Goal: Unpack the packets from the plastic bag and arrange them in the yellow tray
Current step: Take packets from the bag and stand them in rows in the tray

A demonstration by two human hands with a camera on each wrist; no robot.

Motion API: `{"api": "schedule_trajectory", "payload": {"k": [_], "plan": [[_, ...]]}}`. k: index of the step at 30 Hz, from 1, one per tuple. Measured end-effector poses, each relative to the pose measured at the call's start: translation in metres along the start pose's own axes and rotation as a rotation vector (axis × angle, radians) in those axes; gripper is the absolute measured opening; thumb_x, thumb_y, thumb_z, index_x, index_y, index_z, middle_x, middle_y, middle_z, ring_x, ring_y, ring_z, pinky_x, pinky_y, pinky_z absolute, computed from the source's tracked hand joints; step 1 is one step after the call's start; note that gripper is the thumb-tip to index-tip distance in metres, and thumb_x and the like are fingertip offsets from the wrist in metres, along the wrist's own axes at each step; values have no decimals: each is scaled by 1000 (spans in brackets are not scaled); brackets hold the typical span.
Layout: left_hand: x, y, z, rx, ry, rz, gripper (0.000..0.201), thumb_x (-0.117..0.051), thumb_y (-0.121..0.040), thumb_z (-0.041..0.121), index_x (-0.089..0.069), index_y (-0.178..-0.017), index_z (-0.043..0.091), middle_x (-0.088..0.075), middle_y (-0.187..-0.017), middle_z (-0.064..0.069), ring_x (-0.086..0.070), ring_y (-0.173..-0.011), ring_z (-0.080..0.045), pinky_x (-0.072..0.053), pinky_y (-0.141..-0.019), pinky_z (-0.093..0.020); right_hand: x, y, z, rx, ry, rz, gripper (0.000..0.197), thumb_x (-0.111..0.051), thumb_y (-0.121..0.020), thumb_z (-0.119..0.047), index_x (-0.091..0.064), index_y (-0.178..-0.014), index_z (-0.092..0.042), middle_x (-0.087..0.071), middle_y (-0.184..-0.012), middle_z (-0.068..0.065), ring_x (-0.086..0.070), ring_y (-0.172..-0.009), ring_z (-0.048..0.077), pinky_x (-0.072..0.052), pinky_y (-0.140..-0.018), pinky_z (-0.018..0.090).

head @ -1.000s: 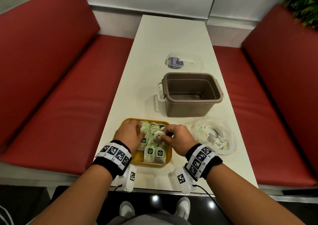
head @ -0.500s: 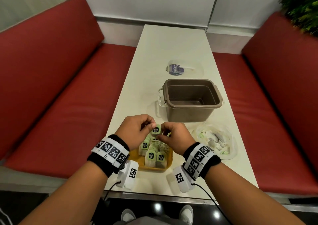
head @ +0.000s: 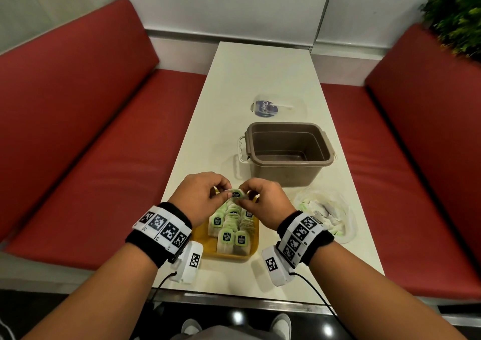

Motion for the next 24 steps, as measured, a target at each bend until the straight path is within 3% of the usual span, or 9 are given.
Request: {"api": "schedule_trajectory", "payload": {"k": [5, 9, 13, 15, 19, 21, 24], "plan": [[-6, 1, 1, 13, -3, -24, 3, -71, -87, 24, -69, -87, 26, -61, -70, 15, -56, -64, -2, -42, -63, -13, -9, 1, -1, 3, 31, -35, 16, -80, -81, -29, -71, -85, -17, -63, -78, -8, -59, -72, 13, -49, -67, 28], [-8, 2, -28, 161, -98, -14, 9, -68, -89, 21, -64, -84, 28, -66, -78, 8, -61, -74, -8, -42, -65, -18, -12, 3, 14, -59, 110, -57, 18, -74, -86, -29, -69, -101, -21, -65, -89, -9, -51, -71, 0, -43, -70, 22], [-26, 13, -65, 343, -314, -193, 15, -64, -89, 16, -62, -81, 29, -67, -89, 1, -63, -81, -17, -46, -72, -23, -10, 7, 36, -195, 227, -87, 31, -68, -88, -27, -60, -118, -20, -62, -103, -1, -57, -91, 16, -43, -79, 26], [-39, 18, -75, 401, -369, -279, 8, -64, -89, 17, -66, -89, 25, -65, -90, 0, -62, -83, -17, -48, -74, -23, -13, 11, 45, -278, 257, -132, 43, -67, -88, -29, -52, -128, -19, -63, -110, 3, -59, -99, 20, -44, -79, 27], [-58, 21, -84, 475, -381, -315, 9, -64, -89, 19, -63, -97, 23, -64, -91, -1, -60, -86, -20, -42, -71, -23, -21, 17, 57, -411, 237, -232, 61, -61, -89, -26, -33, -142, -19, -69, -108, 10, -64, -101, 28, -52, -87, 38], [-65, 24, -89, 508, -345, -330, 20, -71, -83, 24, -56, -96, 26, -66, -95, -1, -60, -86, -20, -43, -70, -24, -23, 19, 58, -432, 213, -260, 62, -58, -89, -23, -30, -144, -18, -69, -109, 11, -65, -101, 29, -53, -88, 40], [-73, 26, -95, 531, -323, -337, 54, -83, -68, 39, -50, -109, 25, -66, -99, 1, -63, -90, -20, -49, -74, -27, -25, 20, 57, -424, 178, -278, 58, -57, -90, -23, -32, -142, -16, -70, -106, 11, -66, -98, 28, -54, -87, 41]]}}
Point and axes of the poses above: each hand's wrist, its own y-axis away from the middle knuckle, its own x-axis out of the back of the hand, z = x × y, the point moved 5 cm from there along -y, towards the middle knuckle
